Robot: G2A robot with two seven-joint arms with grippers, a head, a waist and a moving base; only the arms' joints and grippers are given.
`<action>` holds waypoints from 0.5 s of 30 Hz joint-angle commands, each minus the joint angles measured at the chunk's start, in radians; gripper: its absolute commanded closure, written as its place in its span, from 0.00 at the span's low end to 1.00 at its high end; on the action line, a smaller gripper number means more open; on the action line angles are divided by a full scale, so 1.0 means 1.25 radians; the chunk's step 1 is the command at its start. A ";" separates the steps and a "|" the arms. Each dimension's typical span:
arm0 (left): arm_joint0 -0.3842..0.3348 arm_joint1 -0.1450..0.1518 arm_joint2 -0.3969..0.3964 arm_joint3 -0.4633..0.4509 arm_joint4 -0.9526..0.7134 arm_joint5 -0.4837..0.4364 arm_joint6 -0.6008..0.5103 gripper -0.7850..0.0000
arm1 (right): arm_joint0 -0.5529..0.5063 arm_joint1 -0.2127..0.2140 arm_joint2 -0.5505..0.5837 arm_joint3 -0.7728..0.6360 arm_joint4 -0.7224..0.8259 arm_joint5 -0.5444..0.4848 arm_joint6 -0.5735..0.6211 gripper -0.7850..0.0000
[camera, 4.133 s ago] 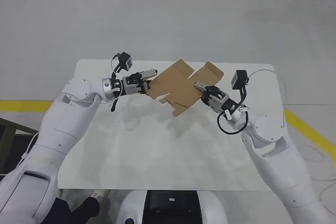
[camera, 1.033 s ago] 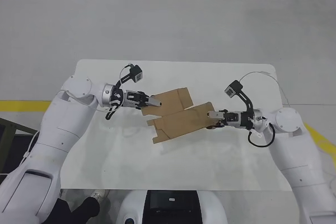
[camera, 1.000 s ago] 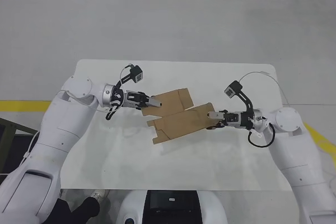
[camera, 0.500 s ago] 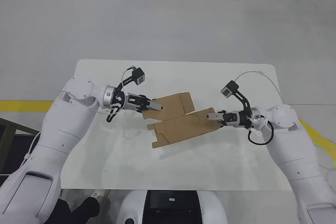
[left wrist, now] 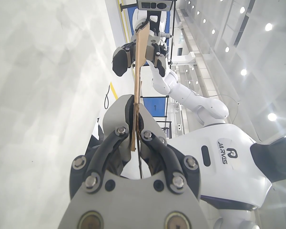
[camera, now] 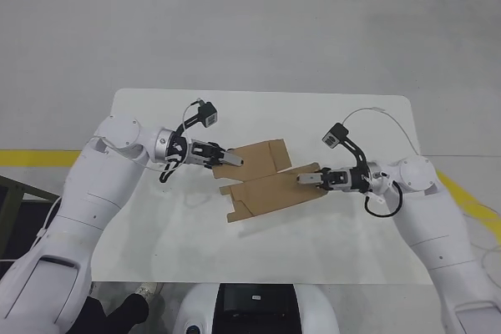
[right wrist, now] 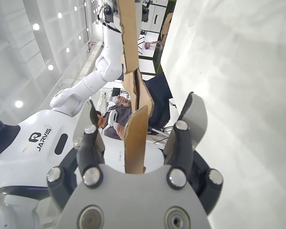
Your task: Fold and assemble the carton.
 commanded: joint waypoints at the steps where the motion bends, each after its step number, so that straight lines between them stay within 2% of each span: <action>1: 0.000 0.000 0.001 0.000 0.000 0.000 0.001 1.00 | 0.000 0.000 -0.004 -0.004 -0.002 0.000 0.001 0.29; 3: -0.001 -0.001 0.001 0.000 0.002 -0.001 0.002 1.00 | 0.000 0.000 -0.006 -0.009 -0.005 0.000 0.000 0.32; 8: -0.001 0.000 -0.001 0.001 0.002 -0.001 0.001 1.00 | 0.002 0.000 -0.010 -0.012 -0.006 0.001 -0.004 0.51; 15: 0.001 0.000 -0.004 -0.001 0.002 -0.002 0.000 1.00 | 0.004 0.001 -0.013 -0.011 -0.005 0.000 -0.005 0.61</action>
